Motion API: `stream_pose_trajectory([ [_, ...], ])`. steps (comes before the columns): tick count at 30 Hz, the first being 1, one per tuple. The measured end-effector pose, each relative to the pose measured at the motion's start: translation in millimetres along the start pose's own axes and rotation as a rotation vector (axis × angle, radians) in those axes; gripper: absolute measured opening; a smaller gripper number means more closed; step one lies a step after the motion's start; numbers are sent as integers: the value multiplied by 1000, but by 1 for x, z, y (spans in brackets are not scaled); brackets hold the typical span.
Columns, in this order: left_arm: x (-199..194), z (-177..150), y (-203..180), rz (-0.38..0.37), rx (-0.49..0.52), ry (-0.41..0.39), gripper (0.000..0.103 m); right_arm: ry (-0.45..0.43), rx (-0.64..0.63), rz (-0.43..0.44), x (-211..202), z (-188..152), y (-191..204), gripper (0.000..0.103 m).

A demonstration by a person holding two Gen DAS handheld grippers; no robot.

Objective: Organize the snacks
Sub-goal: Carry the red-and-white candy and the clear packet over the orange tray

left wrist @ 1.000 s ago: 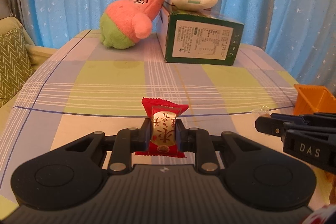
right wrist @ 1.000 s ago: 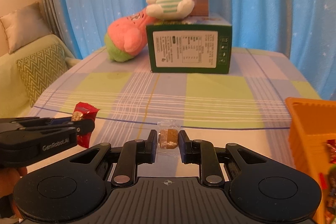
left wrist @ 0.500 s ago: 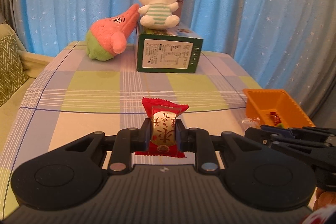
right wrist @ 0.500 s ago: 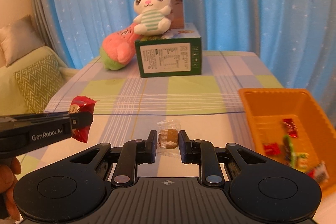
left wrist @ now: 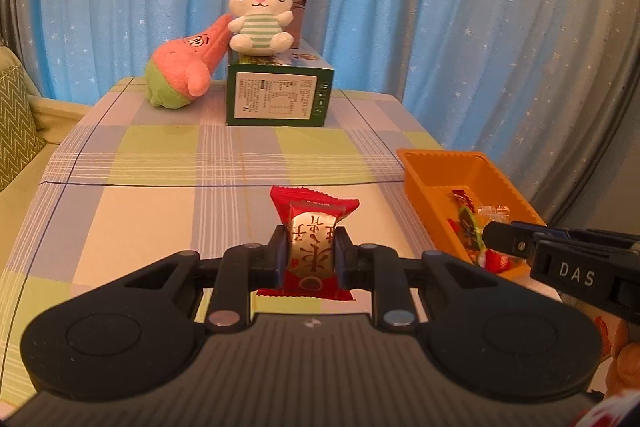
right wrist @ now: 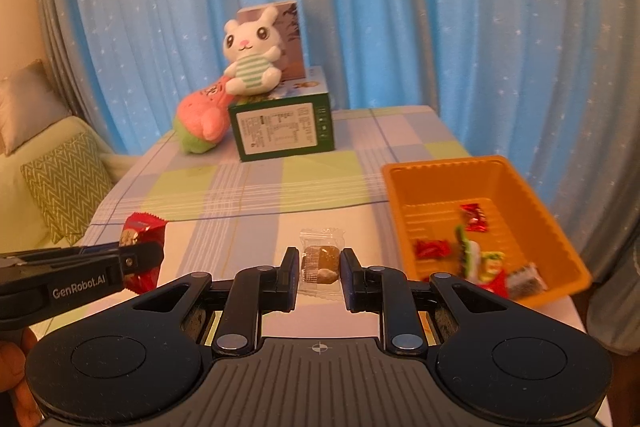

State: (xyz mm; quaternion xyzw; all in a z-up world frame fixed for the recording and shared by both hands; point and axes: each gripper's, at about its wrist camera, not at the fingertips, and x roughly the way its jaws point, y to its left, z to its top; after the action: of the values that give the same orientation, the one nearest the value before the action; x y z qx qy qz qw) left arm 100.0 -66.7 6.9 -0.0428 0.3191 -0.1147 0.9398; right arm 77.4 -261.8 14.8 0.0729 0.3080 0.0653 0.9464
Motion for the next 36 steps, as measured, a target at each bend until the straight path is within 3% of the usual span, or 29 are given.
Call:
stream_pose_trajectory([
  [21, -11, -14, -101, -172, 85, 42, 21, -24, 106, -160, -76, -28, -89, 22],
  [36, 12, -7, -141, -226, 125, 64, 21, -13, 145, -182, -69, -25, -120, 22],
])
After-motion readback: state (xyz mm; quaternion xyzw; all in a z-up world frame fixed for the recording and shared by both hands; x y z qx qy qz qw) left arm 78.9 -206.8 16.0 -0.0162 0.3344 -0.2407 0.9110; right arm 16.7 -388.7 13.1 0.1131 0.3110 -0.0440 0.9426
